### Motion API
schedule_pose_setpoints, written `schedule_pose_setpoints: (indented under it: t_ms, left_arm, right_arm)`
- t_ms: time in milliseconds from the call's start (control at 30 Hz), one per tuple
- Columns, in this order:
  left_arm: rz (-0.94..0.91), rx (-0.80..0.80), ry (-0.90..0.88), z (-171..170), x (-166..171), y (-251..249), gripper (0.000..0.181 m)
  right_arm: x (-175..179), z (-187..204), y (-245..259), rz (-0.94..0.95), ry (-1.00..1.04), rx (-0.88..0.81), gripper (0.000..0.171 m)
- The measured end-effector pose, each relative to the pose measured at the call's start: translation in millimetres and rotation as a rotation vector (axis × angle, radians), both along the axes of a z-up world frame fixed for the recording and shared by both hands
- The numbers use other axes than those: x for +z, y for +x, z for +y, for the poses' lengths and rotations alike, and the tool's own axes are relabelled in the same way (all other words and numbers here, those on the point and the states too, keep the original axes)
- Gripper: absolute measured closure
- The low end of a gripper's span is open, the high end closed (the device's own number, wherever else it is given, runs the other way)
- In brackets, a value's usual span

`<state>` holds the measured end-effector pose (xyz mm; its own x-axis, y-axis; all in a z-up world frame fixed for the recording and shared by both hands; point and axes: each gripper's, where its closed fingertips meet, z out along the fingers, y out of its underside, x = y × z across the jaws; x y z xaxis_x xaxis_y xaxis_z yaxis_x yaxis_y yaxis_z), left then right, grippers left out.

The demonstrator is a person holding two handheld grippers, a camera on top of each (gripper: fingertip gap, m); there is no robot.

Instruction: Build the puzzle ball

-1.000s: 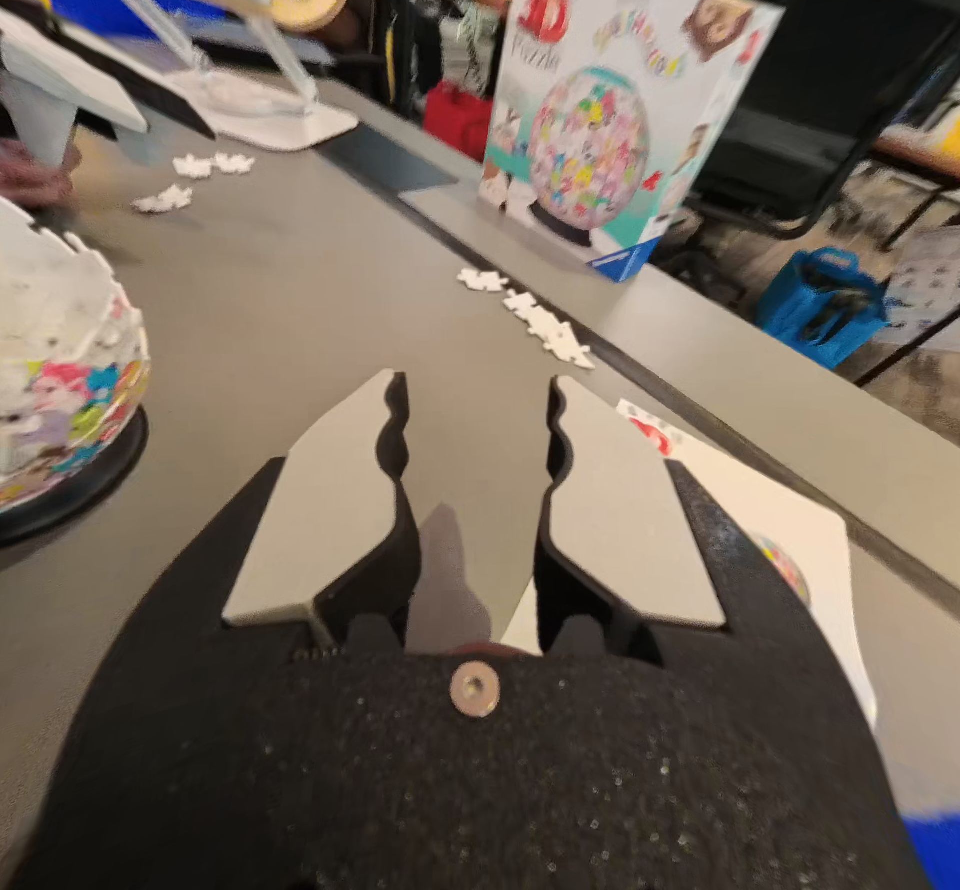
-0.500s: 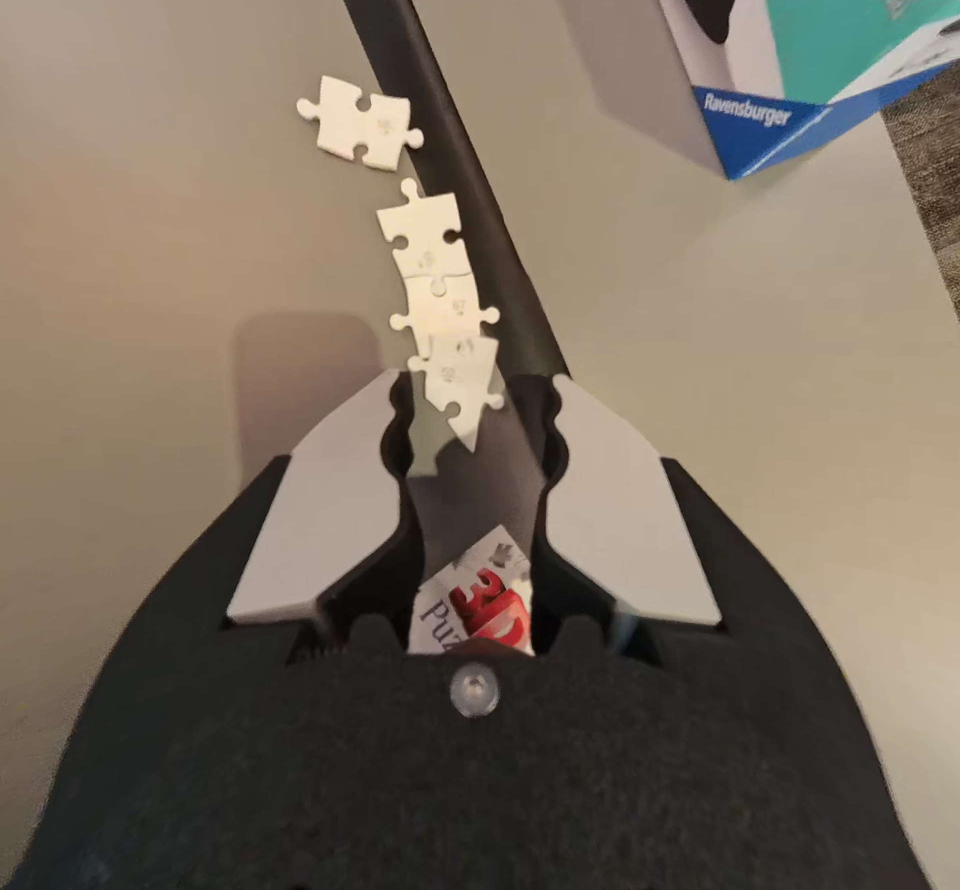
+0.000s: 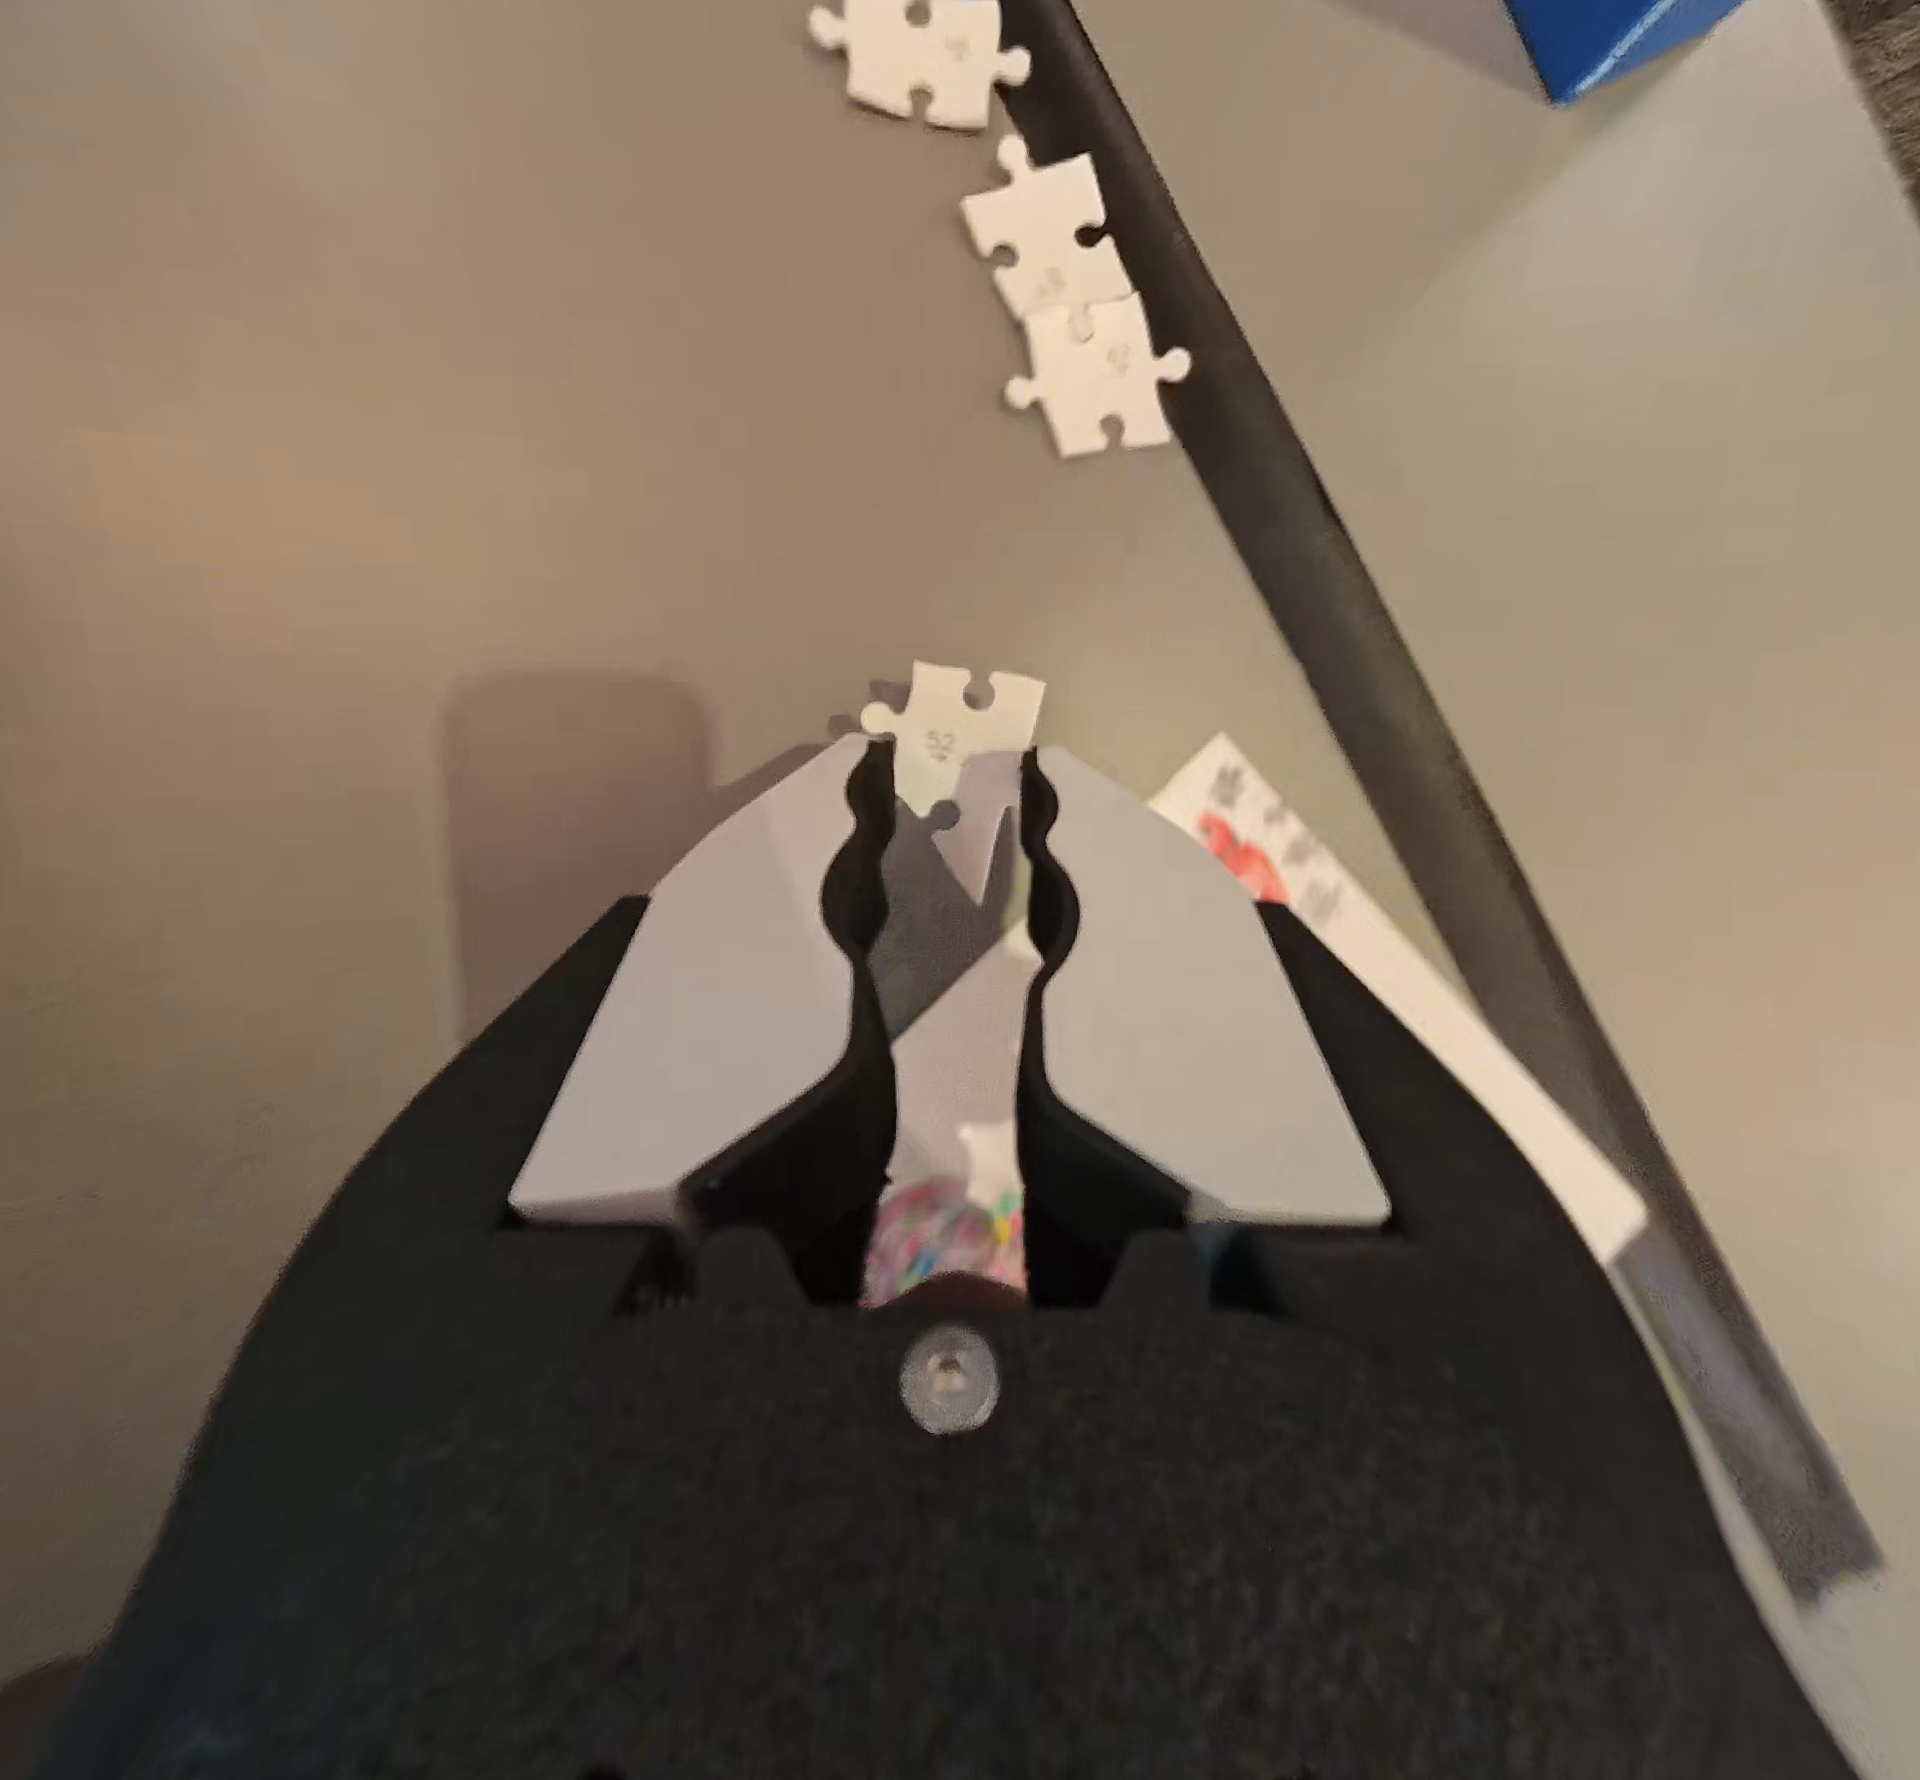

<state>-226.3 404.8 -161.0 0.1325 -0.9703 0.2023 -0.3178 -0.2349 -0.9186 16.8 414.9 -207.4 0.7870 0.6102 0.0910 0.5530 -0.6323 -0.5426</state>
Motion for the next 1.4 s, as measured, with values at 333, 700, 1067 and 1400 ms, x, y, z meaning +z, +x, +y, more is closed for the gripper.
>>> schedule_pose_setpoints:
  t_ms: [333, 700, 1067, 1400]
  left_arm:
    - [-0.219, 0.090, -0.048, -20, 63, -20, 0.130]
    - [-0.148, 0.134, -0.244, -222, 70, -16, 0.128]
    - [-0.228, 0.046, -0.578, -268, 38, -29, 0.151]
    - [-0.126, -0.006, -0.485, -282, 27, -18, 0.153]
  right_arm:
    - [111, -155, -44, 0.165, 0.323, -0.152, 0.149]
    - [94, -259, -172, 0.636, 0.459, -0.134, 0.149]
    - [69, -276, -224, 0.376, 0.514, 0.044, 0.148]
    - [66, -288, -255, 0.094, 0.628, 0.191, 0.148]
